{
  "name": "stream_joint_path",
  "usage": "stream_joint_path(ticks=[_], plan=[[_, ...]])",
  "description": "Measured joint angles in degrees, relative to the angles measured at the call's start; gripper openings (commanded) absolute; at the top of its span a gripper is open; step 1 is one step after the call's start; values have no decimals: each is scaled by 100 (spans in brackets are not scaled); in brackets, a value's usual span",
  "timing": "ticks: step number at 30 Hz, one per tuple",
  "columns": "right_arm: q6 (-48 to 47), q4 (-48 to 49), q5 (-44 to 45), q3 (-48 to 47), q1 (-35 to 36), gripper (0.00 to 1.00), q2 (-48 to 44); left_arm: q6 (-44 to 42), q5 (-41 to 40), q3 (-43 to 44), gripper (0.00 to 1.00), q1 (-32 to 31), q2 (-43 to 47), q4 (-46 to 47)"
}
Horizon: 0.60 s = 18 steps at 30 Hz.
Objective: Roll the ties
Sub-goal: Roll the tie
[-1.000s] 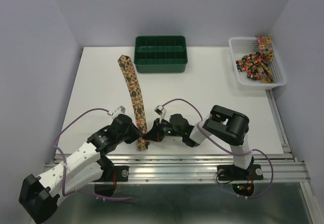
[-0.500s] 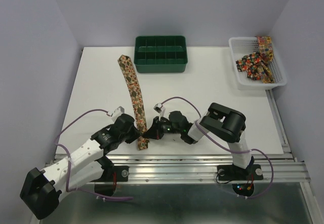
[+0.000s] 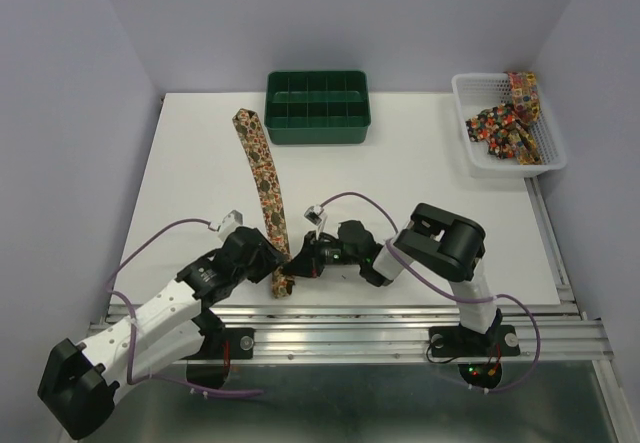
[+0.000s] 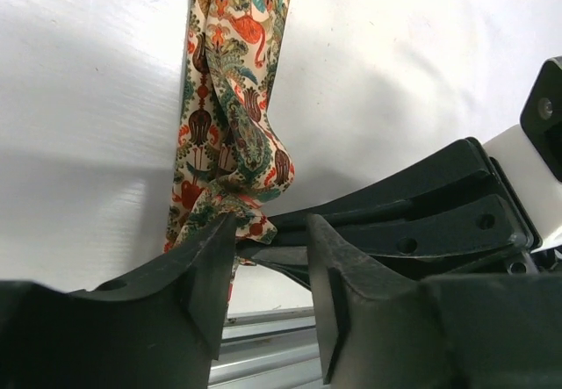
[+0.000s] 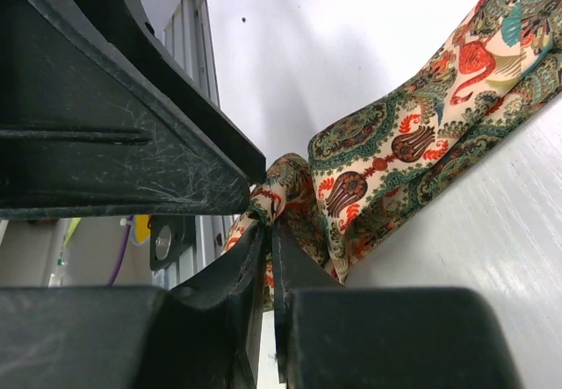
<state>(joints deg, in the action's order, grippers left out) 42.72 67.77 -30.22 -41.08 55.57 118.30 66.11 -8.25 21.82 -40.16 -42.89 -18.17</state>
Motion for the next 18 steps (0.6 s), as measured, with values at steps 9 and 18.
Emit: stream_joint_path(ticks=[9, 18], plan=[[-365, -160, 28, 44, 63, 9, -111, 74, 144, -70, 54, -2, -4, 76], [-807, -175, 140, 192, 234, 9, -221, 382, 323, -28, 34, 0, -337, -184]])
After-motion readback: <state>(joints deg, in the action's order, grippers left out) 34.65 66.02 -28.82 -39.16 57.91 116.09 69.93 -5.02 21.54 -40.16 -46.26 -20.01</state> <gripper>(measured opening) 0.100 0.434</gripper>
